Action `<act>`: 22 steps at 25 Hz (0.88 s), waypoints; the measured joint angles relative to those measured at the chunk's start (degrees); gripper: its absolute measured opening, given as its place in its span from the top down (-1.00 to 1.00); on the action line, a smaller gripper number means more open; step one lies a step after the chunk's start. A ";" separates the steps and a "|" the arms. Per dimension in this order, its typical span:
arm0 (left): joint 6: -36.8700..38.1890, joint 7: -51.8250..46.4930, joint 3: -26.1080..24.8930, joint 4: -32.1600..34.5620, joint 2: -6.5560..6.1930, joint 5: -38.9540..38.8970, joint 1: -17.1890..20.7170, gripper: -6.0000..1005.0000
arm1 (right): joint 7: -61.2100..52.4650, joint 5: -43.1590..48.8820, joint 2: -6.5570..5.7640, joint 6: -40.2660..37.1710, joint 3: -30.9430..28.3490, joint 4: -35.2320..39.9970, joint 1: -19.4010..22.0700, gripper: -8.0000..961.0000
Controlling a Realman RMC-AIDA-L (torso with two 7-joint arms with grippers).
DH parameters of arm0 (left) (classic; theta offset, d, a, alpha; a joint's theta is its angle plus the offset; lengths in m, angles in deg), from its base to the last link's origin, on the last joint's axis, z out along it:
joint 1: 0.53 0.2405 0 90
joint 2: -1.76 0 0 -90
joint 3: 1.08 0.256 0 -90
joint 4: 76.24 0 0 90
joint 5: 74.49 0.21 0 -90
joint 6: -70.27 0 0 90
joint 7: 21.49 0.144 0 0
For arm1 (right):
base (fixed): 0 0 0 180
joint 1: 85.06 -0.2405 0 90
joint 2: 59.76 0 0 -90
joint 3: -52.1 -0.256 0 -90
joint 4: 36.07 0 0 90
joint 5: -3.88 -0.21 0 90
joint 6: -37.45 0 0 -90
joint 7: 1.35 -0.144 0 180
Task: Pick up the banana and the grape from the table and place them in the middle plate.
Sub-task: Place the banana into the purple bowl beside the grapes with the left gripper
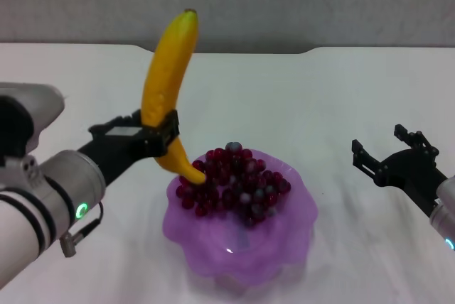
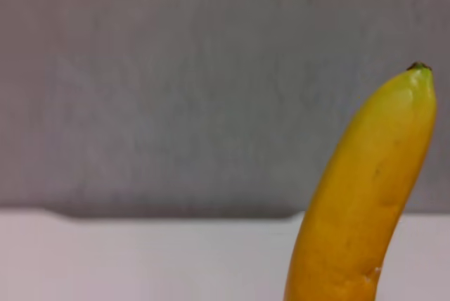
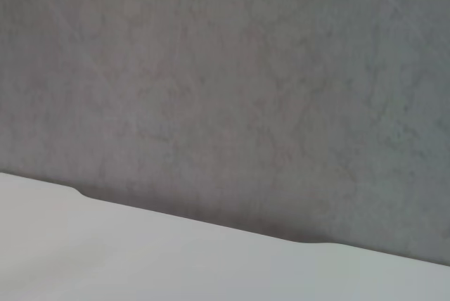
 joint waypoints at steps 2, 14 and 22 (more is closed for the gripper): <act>4.97 0.49 -0.16 -1.61 -0.04 -2.88 -1.08 -0.06 | 0.00 0.09 0.00 0.00 0.01 0.00 0.00 -0.86; 18.54 6.85 0.24 3.65 -0.55 -13.82 -8.16 -0.09 | 0.00 -0.12 0.00 0.00 0.09 0.10 0.11 -0.86; 22.78 6.98 2.77 7.06 -0.26 -15.52 -13.39 -0.11 | 0.00 -0.01 0.00 0.00 0.01 0.18 -0.29 -0.86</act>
